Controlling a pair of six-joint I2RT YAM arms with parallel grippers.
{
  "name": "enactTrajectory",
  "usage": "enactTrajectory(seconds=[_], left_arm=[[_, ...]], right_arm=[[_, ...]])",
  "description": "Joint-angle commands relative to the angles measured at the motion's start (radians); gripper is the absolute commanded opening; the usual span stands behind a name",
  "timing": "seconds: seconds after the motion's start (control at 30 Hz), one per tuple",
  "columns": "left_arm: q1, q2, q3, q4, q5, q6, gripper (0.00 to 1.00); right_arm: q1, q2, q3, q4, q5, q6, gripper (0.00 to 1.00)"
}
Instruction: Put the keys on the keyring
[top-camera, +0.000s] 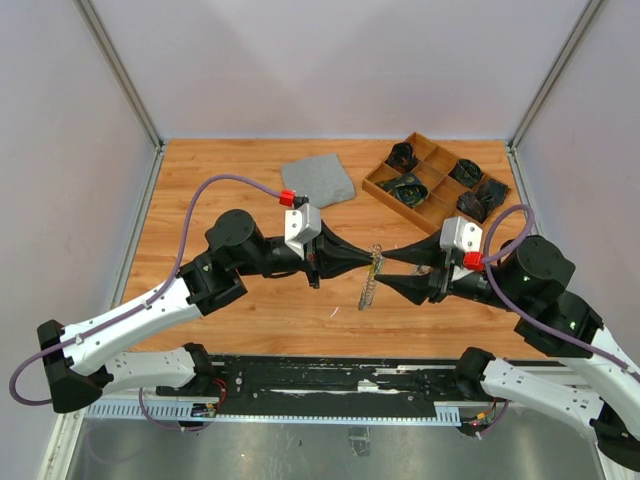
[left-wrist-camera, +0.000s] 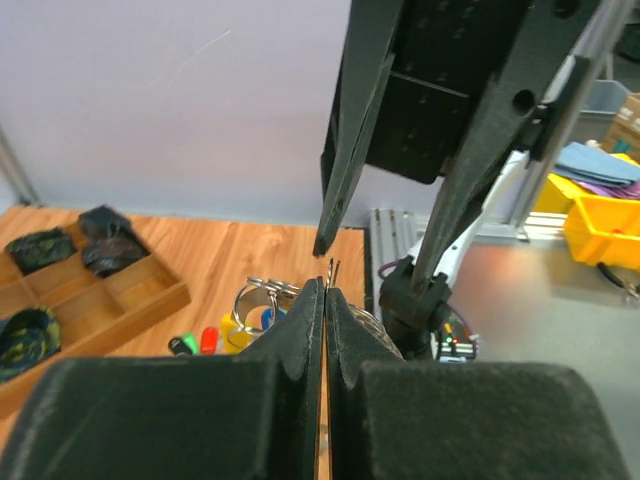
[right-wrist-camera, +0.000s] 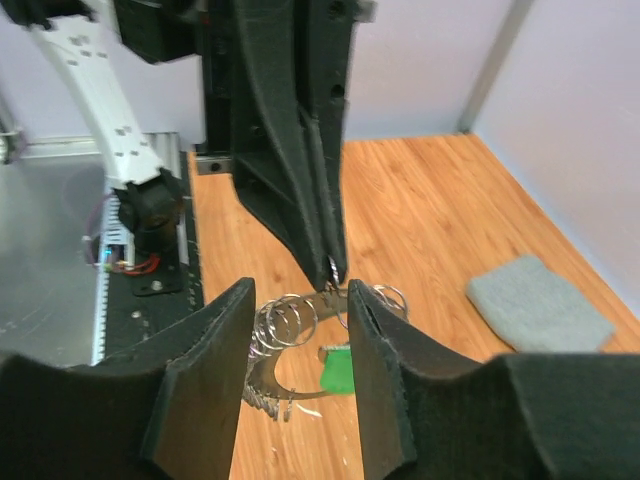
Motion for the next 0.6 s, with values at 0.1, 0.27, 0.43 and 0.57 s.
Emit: enactTrajectory(seconds=[0.1,0.27,0.43,0.57], left_arm=[[0.014,-0.015,-0.030,-0.047,-0.171,0.002,0.01],[0.049,-0.053,-0.085,-0.053,-0.217,-0.025,0.00],[0.050,-0.080,-0.092,-0.101,-0.267,-0.029,0.00],[0.050,-0.105,-0.099,-0.116,-0.297,-0.039,0.00]], right_arm=[[-0.012,0.023,0.082,-0.124,0.403,0.038,0.47],[-0.020,0.088,0.116,-0.185,0.723,0.099,0.46],[-0.172,0.191,0.160,-0.296,0.728,0.199,0.46],[-0.337,0.295,0.137,-0.406,0.618,0.277,0.49]])
